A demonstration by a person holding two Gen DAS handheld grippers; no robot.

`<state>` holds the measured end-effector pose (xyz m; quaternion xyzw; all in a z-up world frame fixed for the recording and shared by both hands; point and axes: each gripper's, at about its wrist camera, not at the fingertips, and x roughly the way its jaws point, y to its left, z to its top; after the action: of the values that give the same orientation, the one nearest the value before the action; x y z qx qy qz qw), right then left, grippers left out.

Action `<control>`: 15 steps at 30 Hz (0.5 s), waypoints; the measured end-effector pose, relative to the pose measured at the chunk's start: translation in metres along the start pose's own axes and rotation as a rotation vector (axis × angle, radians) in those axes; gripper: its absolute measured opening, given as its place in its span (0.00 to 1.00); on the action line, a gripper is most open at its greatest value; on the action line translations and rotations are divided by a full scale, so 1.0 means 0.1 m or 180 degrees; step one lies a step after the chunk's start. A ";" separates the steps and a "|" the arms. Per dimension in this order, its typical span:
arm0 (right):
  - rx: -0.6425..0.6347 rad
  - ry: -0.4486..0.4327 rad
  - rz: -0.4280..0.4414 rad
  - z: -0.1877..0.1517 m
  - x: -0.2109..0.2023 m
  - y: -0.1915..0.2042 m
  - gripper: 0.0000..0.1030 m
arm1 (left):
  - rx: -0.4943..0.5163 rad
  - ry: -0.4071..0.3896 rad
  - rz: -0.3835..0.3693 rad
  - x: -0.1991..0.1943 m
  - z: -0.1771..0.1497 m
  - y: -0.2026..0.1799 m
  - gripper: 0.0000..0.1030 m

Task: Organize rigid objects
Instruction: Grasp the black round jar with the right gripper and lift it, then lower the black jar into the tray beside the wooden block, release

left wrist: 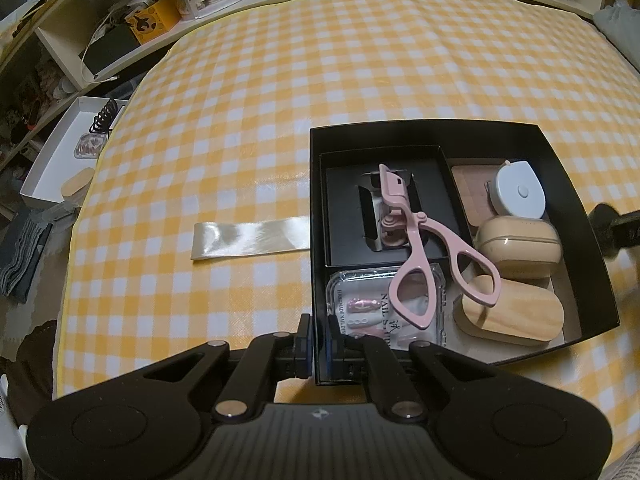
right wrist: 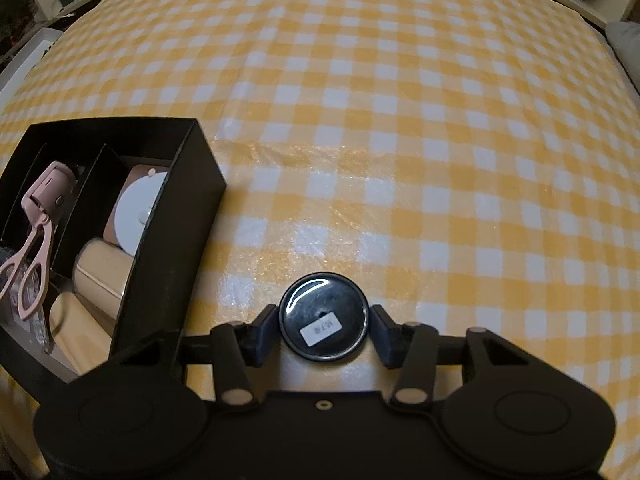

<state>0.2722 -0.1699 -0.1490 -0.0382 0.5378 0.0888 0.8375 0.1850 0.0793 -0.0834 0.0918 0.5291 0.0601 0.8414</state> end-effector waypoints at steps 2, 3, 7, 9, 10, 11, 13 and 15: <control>0.0070 -0.0121 -0.0044 0.03 -0.11 -0.06 0.48 | -0.0002 0.0000 -0.0002 0.00 0.00 -0.01 0.06; 0.0119 -0.0207 -0.0049 0.05 -0.19 -0.10 0.48 | -0.0001 0.0000 -0.0002 0.00 0.00 0.00 0.06; 0.0282 -0.0574 0.0061 0.13 -0.56 -0.19 0.48 | -0.0008 0.0002 -0.0009 0.01 0.01 0.00 0.06; 0.0212 -0.0730 0.0082 0.14 -0.73 -0.16 0.48 | -0.0011 0.0001 -0.0010 0.01 0.01 0.01 0.06; 0.0180 -0.0807 0.0120 0.13 -0.82 -0.14 0.48 | -0.0013 0.0002 -0.0012 0.01 0.01 0.01 0.06; 0.0166 -0.0850 0.0174 0.14 -0.88 -0.13 0.48 | -0.0020 0.0003 -0.0018 0.01 0.01 0.01 0.06; 0.0128 -0.0931 0.0309 0.12 -0.99 -0.07 0.48 | -0.0029 0.0006 -0.0028 0.02 0.01 0.01 0.06; 0.0034 -0.1031 0.0401 0.09 -1.10 0.01 0.48 | -0.0029 0.0006 -0.0027 0.02 0.01 0.02 0.06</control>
<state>0.2351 -0.1796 -0.0453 0.0148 0.3975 0.1432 0.9062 0.1868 0.0815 -0.0838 0.0856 0.5299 0.0591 0.8416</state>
